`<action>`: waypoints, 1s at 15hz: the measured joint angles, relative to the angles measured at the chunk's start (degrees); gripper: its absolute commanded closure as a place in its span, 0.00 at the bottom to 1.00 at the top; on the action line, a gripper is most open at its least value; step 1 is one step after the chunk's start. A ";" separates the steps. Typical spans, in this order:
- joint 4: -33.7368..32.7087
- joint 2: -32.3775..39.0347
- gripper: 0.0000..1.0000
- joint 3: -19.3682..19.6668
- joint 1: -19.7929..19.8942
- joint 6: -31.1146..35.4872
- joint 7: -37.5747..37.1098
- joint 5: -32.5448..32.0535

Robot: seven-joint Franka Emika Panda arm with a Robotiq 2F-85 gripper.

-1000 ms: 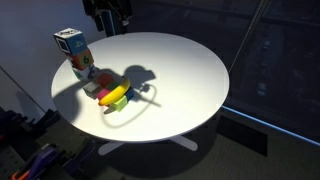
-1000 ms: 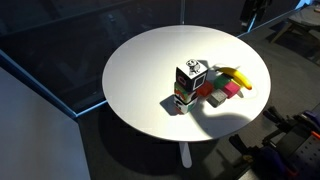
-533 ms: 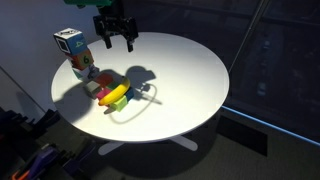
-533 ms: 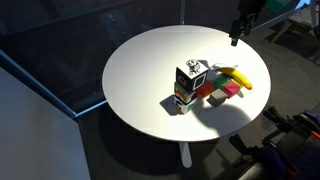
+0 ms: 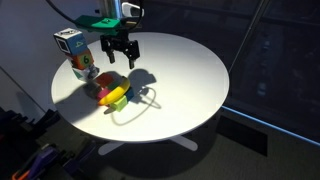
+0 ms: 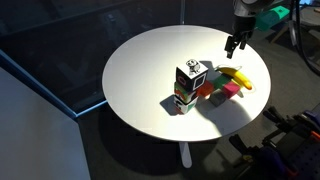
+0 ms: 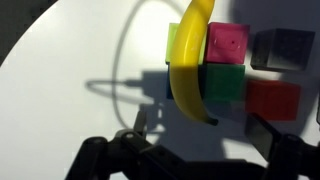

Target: Take the bananas off of the block

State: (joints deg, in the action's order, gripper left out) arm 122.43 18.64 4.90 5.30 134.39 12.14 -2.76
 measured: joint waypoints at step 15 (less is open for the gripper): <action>0.00 2.67 0.00 -0.12 0.69 -0.02 0.00 2.13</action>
State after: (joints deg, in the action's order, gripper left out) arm 122.43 21.31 4.78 5.98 134.37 12.14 -0.63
